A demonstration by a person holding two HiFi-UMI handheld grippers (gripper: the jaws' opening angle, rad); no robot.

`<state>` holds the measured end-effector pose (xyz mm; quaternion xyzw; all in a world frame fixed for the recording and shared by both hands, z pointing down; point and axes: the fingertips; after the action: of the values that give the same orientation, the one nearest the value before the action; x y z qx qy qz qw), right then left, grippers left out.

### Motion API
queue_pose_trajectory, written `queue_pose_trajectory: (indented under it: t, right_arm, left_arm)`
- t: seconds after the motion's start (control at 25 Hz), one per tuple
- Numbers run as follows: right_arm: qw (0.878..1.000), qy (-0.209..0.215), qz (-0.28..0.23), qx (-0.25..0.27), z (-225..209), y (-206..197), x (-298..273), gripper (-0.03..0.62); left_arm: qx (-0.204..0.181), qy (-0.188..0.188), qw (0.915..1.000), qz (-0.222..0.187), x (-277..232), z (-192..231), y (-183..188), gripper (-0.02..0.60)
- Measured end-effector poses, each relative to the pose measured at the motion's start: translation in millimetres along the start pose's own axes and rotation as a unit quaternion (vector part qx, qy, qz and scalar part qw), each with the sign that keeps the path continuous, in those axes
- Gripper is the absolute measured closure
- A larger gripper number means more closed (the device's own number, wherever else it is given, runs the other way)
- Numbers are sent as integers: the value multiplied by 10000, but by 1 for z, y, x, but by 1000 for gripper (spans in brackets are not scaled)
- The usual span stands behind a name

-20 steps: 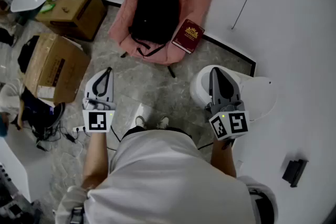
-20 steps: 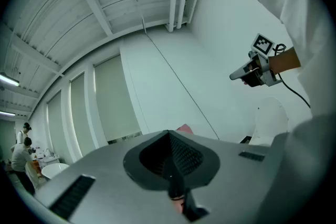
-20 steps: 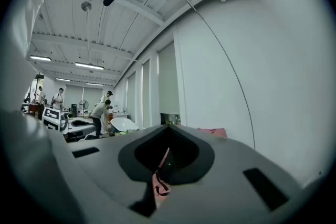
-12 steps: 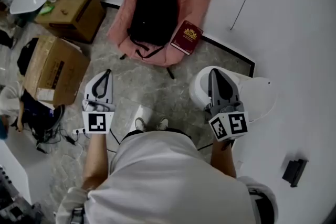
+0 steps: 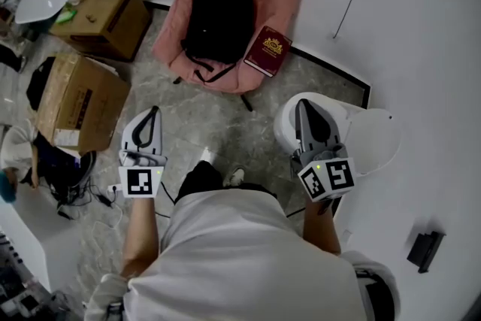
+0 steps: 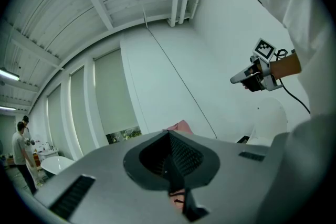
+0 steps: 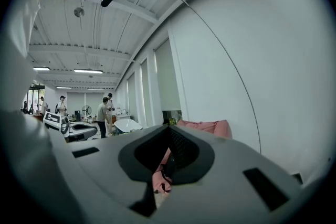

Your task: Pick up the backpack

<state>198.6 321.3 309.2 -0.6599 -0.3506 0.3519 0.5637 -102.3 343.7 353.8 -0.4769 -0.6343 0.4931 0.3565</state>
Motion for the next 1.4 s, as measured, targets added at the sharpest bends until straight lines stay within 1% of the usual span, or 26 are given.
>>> queue_pose_trajectory:
  t: [0.2,0.4,0.52,0.6,0.72,0.84,0.96,1.04,1.2,1.4]
  right_arm:
    - [9999,12,164,23,-3,-8,-20,572]
    - [9989,-238,395,58,-15,-16,-60,572]
    - [9978,-316,581,-2,-17,-24,-101,572]
    - [9974,-228,689,22,-13,-23,-137,572]
    - [9974,-75,709,135,-3,-10,-199,572]
    - [9974,-42,686,216,7,6,-250,574]
    - [9966,-77,777,267,14,15,-283,572]
    - [9956,-145,860,339,14,17,-298,572]
    - [9943,-353,934,368,4,18,-314,573]
    - [9933,-474,995,350,-19,19,-331,572]
  left_arm:
    - [106,9,9999,122,-15,13,-18,566]
    - [301,-317,9989,164,-67,27,-50,566]
    - [441,-440,9980,112,-107,48,-64,566]
    - [513,-444,9977,86,-134,70,-70,566]
    - [572,-495,9971,37,-173,107,-77,566]
    - [764,-684,9947,42,-206,138,-84,566]
    - [884,-927,9917,-43,-234,156,-89,566]
    - [981,-1015,9899,-83,-253,167,-92,566]
    - [1205,-1115,9861,-246,-279,173,-90,566]
    - [1351,-1330,9818,-76,-303,157,-100,566]
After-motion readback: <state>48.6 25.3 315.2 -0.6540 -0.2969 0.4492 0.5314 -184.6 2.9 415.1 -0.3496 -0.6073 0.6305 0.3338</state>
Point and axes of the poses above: the fingertips, and each gripper's own axes: x backward along the fingers, z to its left, y out of its top, and after that the axes turned 2 degrees about y, right-handed
